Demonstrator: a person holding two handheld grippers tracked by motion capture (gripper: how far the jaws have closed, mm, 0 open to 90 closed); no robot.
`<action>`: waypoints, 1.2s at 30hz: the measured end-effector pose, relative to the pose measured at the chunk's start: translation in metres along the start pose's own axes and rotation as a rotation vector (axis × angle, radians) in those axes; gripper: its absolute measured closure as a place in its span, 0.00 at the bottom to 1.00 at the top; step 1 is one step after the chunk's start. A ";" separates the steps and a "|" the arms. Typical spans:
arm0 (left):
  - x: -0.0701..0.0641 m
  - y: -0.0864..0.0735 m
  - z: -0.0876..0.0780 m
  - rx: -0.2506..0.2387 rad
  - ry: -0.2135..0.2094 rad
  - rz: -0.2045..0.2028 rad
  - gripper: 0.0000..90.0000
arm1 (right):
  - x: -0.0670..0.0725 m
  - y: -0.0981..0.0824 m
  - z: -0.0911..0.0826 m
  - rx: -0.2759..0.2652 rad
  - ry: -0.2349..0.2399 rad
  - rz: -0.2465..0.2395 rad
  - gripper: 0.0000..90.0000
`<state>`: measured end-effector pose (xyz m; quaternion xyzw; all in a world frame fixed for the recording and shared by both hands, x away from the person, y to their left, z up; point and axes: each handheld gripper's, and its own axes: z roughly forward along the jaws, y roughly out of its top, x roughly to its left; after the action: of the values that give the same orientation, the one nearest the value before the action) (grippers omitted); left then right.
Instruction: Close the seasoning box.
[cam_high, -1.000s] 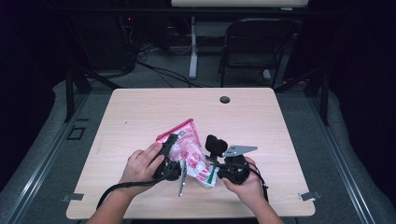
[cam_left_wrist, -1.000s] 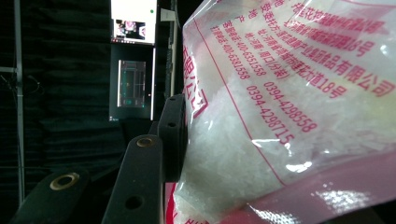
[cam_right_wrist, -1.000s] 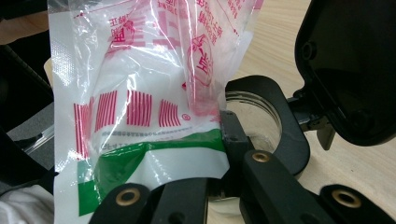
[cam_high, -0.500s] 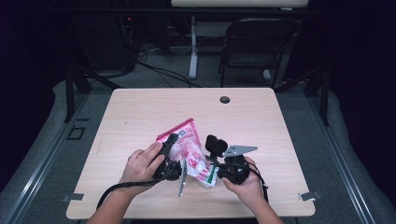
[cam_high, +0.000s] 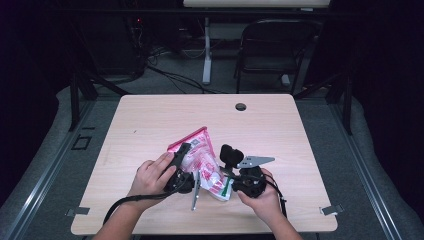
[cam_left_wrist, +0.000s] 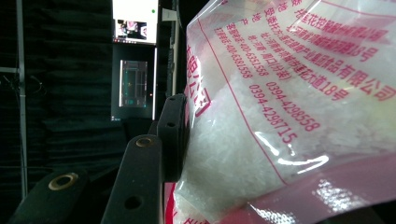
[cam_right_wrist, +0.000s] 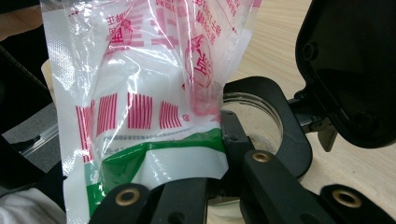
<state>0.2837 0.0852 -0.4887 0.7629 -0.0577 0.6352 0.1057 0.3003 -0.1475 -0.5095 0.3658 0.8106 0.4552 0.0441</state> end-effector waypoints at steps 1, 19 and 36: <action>0.000 0.000 0.000 0.000 0.000 0.001 0.72 | 0.000 0.000 0.000 0.000 0.001 0.001 1.00; 0.000 0.000 -0.001 -0.003 0.004 0.000 0.72 | 0.000 0.000 0.003 -0.004 -0.003 0.001 1.00; 0.000 0.000 -0.002 -0.002 0.005 0.005 0.72 | 0.000 -0.001 0.004 -0.006 -0.001 0.007 1.00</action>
<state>0.2821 0.0852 -0.4882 0.7610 -0.0599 0.6374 0.1052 0.3010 -0.1447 -0.5123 0.3688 0.8080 0.4574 0.0439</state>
